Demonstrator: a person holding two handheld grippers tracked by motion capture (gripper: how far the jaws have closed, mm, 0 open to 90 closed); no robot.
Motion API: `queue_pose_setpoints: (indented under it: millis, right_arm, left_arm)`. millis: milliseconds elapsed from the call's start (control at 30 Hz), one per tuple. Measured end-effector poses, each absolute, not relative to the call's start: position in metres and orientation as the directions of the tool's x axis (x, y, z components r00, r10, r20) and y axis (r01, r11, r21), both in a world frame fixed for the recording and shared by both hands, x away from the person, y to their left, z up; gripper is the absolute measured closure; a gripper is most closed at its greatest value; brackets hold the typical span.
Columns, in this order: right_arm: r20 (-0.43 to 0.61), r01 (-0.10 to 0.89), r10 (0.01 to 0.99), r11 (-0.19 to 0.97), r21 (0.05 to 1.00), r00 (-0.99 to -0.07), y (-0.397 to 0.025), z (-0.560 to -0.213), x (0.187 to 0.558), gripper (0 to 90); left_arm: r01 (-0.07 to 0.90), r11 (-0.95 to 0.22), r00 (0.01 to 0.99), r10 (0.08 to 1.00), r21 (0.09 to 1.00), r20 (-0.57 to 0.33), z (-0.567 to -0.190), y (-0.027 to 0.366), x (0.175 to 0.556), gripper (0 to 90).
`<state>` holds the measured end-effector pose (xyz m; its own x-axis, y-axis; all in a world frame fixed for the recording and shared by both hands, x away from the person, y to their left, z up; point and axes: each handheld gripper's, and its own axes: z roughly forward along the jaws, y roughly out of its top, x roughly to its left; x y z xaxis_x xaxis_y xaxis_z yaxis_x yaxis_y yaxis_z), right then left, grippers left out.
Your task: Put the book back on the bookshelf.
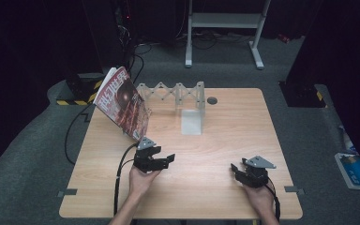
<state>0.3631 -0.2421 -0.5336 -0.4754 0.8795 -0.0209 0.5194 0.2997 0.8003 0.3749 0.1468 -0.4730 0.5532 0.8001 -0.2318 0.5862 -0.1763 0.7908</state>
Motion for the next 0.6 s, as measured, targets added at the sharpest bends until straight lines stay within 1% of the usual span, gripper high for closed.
queue_pose_setpoints:
  millis: [133,333,600]
  right_arm:
    - [-0.021,0.519,0.879,0.300,0.801,-0.476,-0.242,-0.534,0.363,43.8]
    - [-0.021,0.519,0.879,0.300,0.800,-0.476,-0.242,-0.534,0.363,43.8]
    - [-0.018,0.521,0.880,0.297,0.800,-0.474,-0.242,-0.534,0.363,43.8]
  left_arm:
    - [0.594,-0.217,0.561,0.802,0.775,-0.206,-0.478,0.143,0.378,28.3]
    - [0.607,-0.215,0.551,0.808,0.765,-0.210,-0.484,0.139,0.381,28.3]
    - [0.605,-0.233,0.546,0.818,0.761,-0.183,-0.493,0.130,0.387,28.3]
